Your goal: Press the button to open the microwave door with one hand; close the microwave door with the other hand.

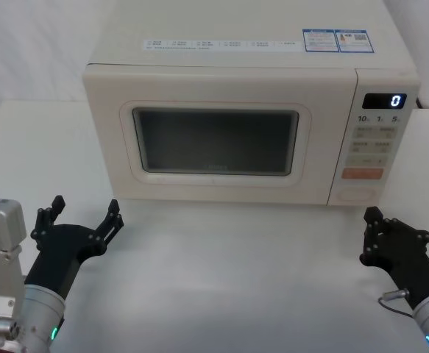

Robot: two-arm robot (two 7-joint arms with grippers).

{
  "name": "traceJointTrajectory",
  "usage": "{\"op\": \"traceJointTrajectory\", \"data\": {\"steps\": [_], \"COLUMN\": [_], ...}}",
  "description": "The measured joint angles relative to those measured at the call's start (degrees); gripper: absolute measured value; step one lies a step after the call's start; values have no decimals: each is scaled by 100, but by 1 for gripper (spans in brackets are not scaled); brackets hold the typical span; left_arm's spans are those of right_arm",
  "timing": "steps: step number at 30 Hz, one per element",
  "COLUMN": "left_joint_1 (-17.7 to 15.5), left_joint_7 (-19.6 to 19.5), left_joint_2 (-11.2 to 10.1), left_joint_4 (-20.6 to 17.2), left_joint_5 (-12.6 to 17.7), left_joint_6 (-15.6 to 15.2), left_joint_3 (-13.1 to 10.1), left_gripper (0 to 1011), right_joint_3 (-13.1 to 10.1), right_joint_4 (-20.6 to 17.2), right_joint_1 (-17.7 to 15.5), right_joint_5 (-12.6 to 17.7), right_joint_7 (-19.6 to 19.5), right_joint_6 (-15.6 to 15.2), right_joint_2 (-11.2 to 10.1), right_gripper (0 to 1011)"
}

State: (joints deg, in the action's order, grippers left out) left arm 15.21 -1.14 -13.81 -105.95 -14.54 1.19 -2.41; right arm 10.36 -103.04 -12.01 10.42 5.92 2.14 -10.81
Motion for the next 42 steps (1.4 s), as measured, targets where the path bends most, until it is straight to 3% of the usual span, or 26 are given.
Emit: {"op": "traceJointTrajectory", "data": {"steps": [6,14,42], "left_joint_1": [0,0,0], "left_joint_7": [0,0,0], "left_joint_2": [0,0,0], "left_joint_4": [0,0,0], "left_joint_5": [0,0,0], "left_joint_6": [0,0,0], "left_joint_3": [0,0,0], "left_gripper": [1001,1001,1001], "right_joint_3": [-161,-193,157], "right_joint_4": [5,254,1501], "right_joint_1": [7,169,1129], "right_joint_5": [200,328,300], "right_joint_7": [238,401,517], "right_joint_6": [-209,-362,-273], "right_joint_2": [-18,-28,187], "right_gripper": [0,0,0]}}
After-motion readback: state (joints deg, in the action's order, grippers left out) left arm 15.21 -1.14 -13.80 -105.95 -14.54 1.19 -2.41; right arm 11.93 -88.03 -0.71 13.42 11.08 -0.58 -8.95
